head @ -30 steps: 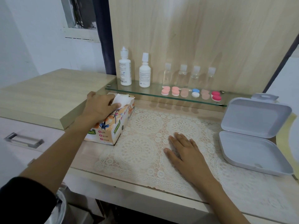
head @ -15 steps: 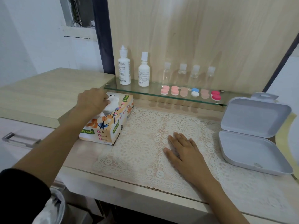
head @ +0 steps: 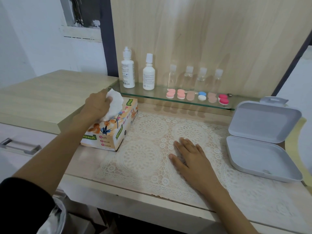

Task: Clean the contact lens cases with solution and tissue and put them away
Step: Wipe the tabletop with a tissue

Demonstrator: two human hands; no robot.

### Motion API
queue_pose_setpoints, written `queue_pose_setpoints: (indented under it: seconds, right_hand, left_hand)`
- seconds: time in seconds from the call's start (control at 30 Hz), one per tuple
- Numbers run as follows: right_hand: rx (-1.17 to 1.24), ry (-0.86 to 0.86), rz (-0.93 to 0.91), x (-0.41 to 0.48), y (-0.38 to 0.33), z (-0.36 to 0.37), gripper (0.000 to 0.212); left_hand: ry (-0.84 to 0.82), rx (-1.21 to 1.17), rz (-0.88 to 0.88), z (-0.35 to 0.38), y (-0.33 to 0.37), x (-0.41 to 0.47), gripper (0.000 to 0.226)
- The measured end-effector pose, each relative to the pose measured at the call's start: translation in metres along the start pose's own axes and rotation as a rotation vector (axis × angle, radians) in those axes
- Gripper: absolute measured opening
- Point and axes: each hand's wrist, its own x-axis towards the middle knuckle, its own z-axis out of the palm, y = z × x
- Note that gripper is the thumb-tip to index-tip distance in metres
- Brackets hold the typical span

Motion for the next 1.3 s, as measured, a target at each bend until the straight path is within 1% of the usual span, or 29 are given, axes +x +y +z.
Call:
queue_pose_setpoints:
  seconds: [0.13, 0.2, 0.3, 0.37, 0.4, 0.43, 0.5, 0.53, 0.6, 0.67, 0.77, 0.83, 0.87, 0.93, 1.03, 1.13, 1.23, 1.3]
  right_hand:
    - [-0.011, -0.009, 0.005, 0.0, 0.0, 0.0, 0.079]
    - [-0.014, -0.008, 0.003, 0.0, -0.001, -0.001, 0.076]
    - [-0.016, -0.013, 0.008, -0.001, -0.001, -0.002, 0.061]
    - [-0.023, -0.016, 0.008, -0.002, -0.001, -0.002, 0.062]
    - [-0.025, -0.017, 0.008, -0.002, -0.001, -0.002, 0.066]
    - [-0.023, -0.015, 0.007, -0.001, -0.001, -0.002, 0.069]
    - [-0.023, -0.011, 0.004, 0.0, -0.002, -0.002, 0.066]
    - [-0.024, -0.01, 0.003, -0.001, -0.001, -0.002, 0.062]
    - [-0.024, -0.007, 0.0, -0.001, -0.002, -0.003, 0.06]
    - [-0.021, -0.005, 0.0, -0.002, -0.002, -0.003, 0.06]
    - [-0.012, -0.008, 0.004, -0.001, -0.002, -0.002, 0.062]
    - [-0.015, -0.005, 0.003, -0.001, -0.002, -0.002, 0.066]
    - [-0.017, -0.007, 0.003, -0.001, -0.001, -0.001, 0.064]
    - [-0.009, -0.012, 0.005, -0.001, -0.001, -0.001, 0.06]
    - [-0.004, -0.011, 0.005, -0.002, -0.001, -0.002, 0.061]
    - [-0.003, -0.011, 0.002, -0.002, -0.001, -0.002, 0.061]
    - [0.007, -0.005, 0.004, -0.002, -0.002, -0.003, 0.059]
    - [0.013, -0.005, 0.006, -0.002, -0.002, -0.003, 0.059]
  left_hand:
    - [-0.026, -0.066, -0.061, -0.005, 0.008, -0.003, 0.04]
    - [-0.057, -0.123, -0.089, -0.005, 0.01, -0.003, 0.043]
    - [-0.145, -0.198, -0.067, -0.007, 0.009, -0.004, 0.059]
    - [-0.213, -0.177, -0.038, -0.011, 0.008, -0.006, 0.069]
    - [-0.243, -0.16, -0.038, -0.013, 0.008, -0.007, 0.069]
    - [-0.261, -0.145, -0.035, -0.014, 0.007, -0.007, 0.062]
    - [-0.268, -0.124, -0.031, -0.015, 0.008, -0.009, 0.046]
    - [-0.256, -0.117, -0.034, -0.014, 0.008, -0.008, 0.044]
    - [-0.218, -0.106, -0.036, -0.013, 0.009, -0.008, 0.046]
    - [-0.189, -0.118, -0.024, -0.012, 0.01, -0.009, 0.046]
    - [-0.2, -0.161, -0.007, -0.009, 0.007, -0.009, 0.043]
    - [-0.201, -0.2, -0.001, -0.007, 0.004, -0.009, 0.045]
    - [-0.196, -0.219, -0.004, -0.007, 0.002, -0.009, 0.047]
    - [-0.179, -0.273, -0.041, -0.006, 0.002, -0.007, 0.048]
    - [-0.136, -0.325, -0.121, -0.008, 0.006, -0.005, 0.042]
    - [-0.041, -0.348, -0.112, -0.01, 0.01, -0.005, 0.039]
    - [0.094, -0.551, -0.057, -0.015, 0.019, -0.009, 0.037]
    - [0.099, -0.718, -0.005, -0.018, 0.029, -0.015, 0.035]
